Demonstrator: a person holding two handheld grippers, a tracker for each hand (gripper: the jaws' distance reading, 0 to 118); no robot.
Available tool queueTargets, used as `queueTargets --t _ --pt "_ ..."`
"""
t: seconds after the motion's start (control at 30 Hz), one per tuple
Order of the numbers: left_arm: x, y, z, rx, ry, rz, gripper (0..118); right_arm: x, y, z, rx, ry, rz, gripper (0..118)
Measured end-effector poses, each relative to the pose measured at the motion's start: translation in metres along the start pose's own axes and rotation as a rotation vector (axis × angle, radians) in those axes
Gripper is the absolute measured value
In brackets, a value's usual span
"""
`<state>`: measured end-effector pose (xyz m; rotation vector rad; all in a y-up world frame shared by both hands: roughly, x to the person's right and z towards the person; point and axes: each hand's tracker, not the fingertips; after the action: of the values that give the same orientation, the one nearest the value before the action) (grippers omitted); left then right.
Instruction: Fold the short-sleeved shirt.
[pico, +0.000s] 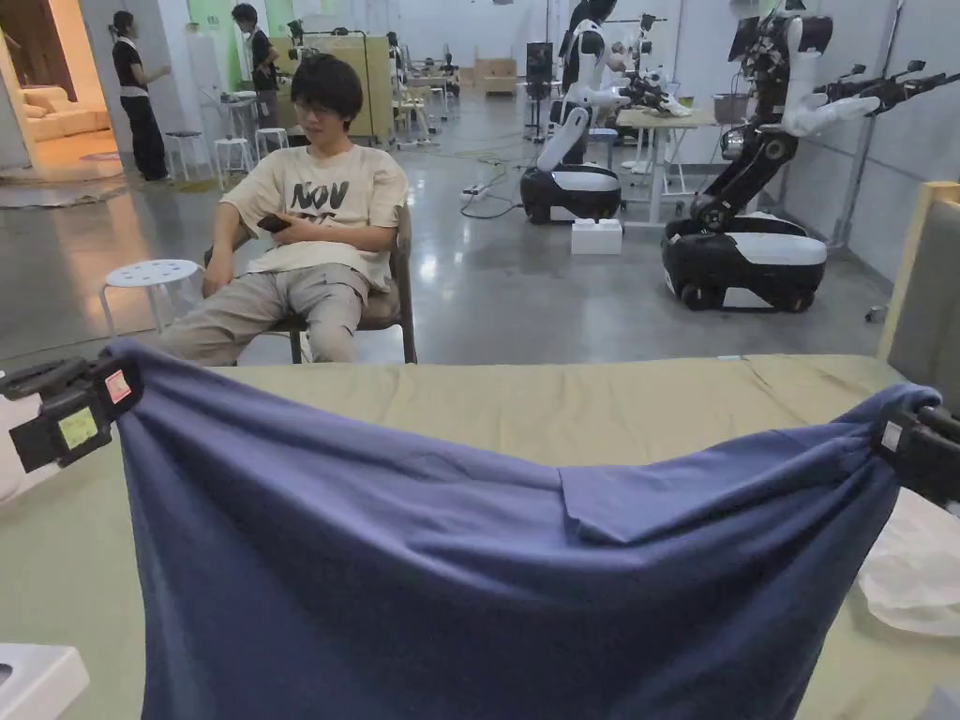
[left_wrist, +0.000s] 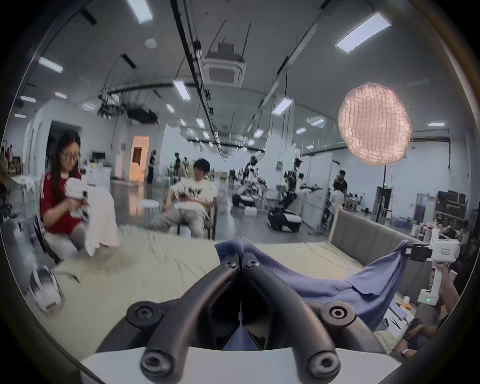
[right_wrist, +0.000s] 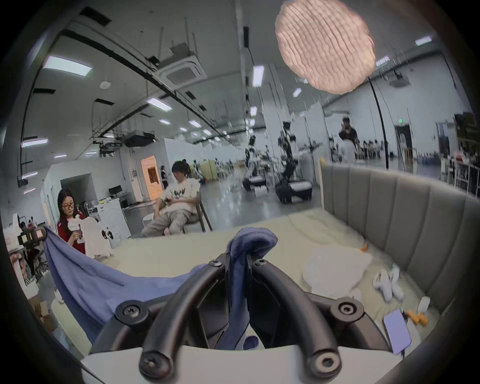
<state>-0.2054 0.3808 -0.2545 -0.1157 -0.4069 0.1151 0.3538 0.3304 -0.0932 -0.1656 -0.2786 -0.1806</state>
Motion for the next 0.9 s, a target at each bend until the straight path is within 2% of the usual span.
queueTargets --t 0.17,0.37,0.47,0.73,0.9 --pt "-0.009 0.056 -0.01 0.091 0.066 -0.02 0 -0.023 0.072 -0.014 0.083 0.027 -0.009 8" --pt "-0.014 0.096 -0.038 0.153 0.139 -0.097 0 -0.047 0.135 -0.035 0.152 0.006 0.068 8" --pt "-0.016 0.111 -0.062 0.163 0.162 -0.078 0 -0.056 0.159 -0.056 0.168 -0.02 0.118 8" --pt "-0.018 0.125 -0.14 0.137 0.224 -0.131 0 -0.07 0.187 -0.125 0.172 -0.092 0.222 8" --pt "-0.021 0.129 -0.184 0.109 0.254 -0.125 0 -0.072 0.195 -0.164 0.187 -0.111 0.194 8"
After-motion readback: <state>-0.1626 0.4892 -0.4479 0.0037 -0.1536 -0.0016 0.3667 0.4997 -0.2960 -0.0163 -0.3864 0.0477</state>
